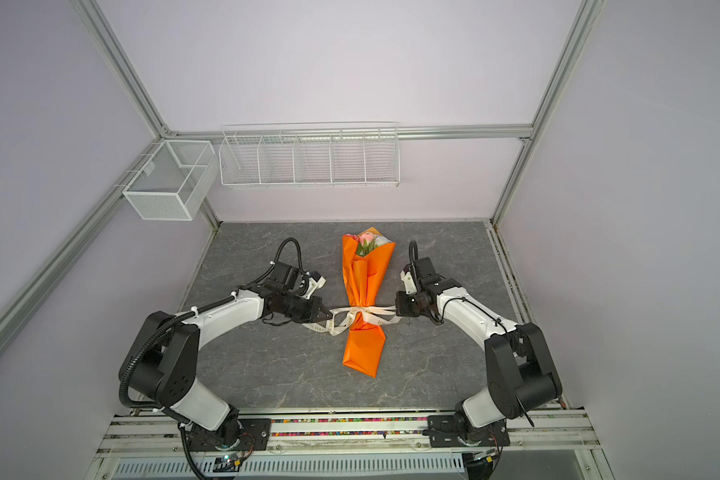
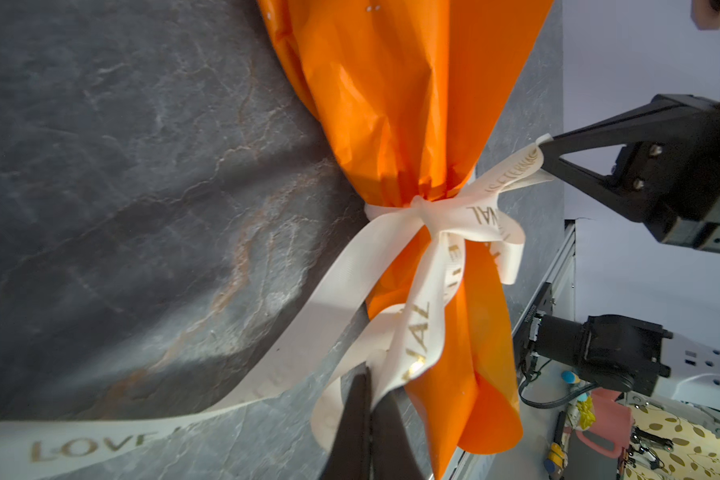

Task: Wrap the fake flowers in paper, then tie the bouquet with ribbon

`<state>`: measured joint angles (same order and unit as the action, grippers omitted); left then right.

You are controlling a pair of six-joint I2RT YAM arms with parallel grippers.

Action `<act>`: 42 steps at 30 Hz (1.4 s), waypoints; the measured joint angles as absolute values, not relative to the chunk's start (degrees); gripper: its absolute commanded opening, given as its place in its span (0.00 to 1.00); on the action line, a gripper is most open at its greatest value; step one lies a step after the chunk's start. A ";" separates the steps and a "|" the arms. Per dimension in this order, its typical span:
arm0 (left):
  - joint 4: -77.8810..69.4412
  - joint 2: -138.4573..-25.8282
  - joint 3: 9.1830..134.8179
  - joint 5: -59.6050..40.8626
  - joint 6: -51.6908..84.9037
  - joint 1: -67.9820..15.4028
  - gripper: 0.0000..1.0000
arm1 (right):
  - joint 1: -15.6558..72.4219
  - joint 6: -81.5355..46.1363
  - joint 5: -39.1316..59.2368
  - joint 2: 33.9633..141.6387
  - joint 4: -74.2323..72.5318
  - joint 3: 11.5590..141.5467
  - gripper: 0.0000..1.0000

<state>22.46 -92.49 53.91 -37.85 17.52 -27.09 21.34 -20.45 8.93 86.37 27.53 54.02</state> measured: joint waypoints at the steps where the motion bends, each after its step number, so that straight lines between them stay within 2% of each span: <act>1: 23.07 -92.62 54.17 -37.08 17.45 -27.09 0.00 | 21.34 -21.02 7.77 86.37 27.55 53.87 0.07; 7: 26.06 -95.26 57.82 -33.12 16.99 -26.65 0.00 | 21.34 -22.57 2.22 86.37 26.50 53.95 0.07; 15: 27.09 -97.03 58.59 -33.76 16.84 -26.24 0.00 | 21.45 -24.27 -1.78 85.73 25.65 52.69 0.07; 22: 25.96 -96.97 57.65 -35.90 17.78 -26.26 0.00 | 25.28 -32.05 -10.76 79.57 26.11 46.15 0.07; 29: 22.26 -96.97 56.23 -37.39 21.63 -26.24 0.00 | 29.95 -46.74 -21.93 74.35 29.15 43.59 0.07; 34: 22.09 -96.97 54.87 -36.84 22.48 -25.58 0.00 | 30.00 -52.51 -25.96 73.84 30.83 43.31 0.06; 42: 23.53 -96.97 54.83 -34.79 21.50 -23.27 0.00 | 29.93 -53.82 -27.16 75.20 31.14 43.94 0.06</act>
<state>23.53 -96.97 54.83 -34.79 21.50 -23.27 29.93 -53.82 -27.16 75.20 31.14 43.94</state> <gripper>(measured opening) 0.047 0.066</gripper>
